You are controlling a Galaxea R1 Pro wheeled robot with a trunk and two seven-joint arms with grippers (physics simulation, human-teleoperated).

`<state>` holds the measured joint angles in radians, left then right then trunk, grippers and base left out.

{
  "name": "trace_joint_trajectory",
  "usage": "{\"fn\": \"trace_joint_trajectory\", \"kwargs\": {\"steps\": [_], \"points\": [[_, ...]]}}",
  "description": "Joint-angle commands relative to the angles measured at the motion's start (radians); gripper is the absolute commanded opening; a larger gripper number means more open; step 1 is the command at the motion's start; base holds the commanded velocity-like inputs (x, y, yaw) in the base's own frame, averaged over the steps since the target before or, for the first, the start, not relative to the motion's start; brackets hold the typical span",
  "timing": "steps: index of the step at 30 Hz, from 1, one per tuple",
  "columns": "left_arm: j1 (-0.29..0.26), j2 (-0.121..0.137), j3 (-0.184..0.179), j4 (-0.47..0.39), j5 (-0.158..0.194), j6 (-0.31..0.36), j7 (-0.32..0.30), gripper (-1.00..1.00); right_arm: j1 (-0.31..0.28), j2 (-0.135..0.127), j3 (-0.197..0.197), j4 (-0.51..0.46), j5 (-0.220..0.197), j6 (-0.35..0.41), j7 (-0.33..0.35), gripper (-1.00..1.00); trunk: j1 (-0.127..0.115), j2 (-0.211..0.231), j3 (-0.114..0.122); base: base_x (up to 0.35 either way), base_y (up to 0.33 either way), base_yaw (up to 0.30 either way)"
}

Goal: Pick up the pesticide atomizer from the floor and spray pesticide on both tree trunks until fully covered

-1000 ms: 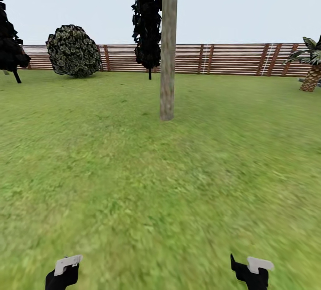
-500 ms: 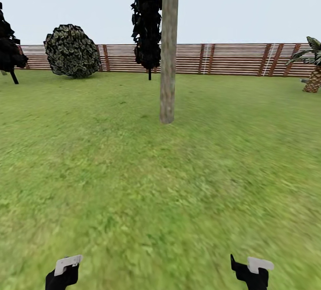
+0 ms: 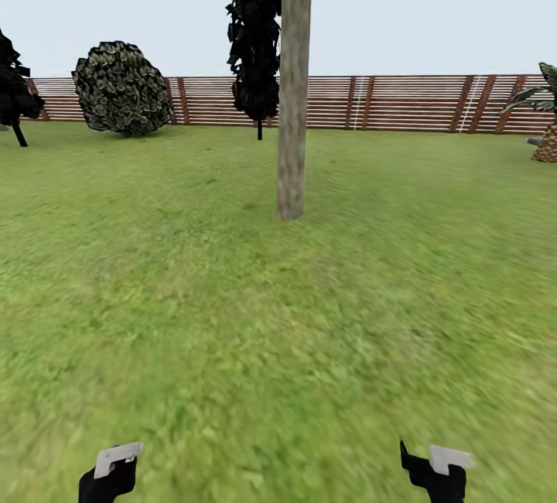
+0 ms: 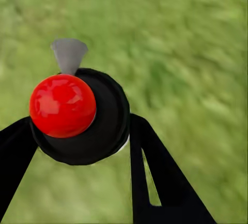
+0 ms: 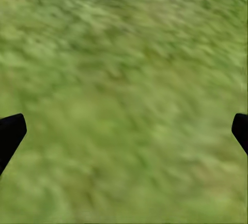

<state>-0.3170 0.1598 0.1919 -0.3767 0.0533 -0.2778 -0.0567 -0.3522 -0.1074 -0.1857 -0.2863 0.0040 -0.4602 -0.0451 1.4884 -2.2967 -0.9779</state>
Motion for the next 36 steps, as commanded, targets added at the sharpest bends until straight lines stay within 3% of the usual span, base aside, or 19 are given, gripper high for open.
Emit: {"fn": "trace_joint_trajectory", "kwargs": {"steps": [1, 36], "points": [[-0.001, 0.000, 0.004, 0.001, 0.006, -0.003, -0.006, -1.00, -0.001, 0.000, 0.000, 0.001, 0.001, -0.003, -0.002, 1.00, 0.000, 0.000, -0.001, 0.338, 0.000, 0.000], [-0.001, -0.002, 0.004, 0.001, 0.006, -0.002, -0.006, -1.00, -0.001, 0.000, 0.000, 0.001, 0.001, -0.003, -0.002, 1.00, 0.000, 0.000, -0.001, 0.338, 0.000, 0.000]]}}
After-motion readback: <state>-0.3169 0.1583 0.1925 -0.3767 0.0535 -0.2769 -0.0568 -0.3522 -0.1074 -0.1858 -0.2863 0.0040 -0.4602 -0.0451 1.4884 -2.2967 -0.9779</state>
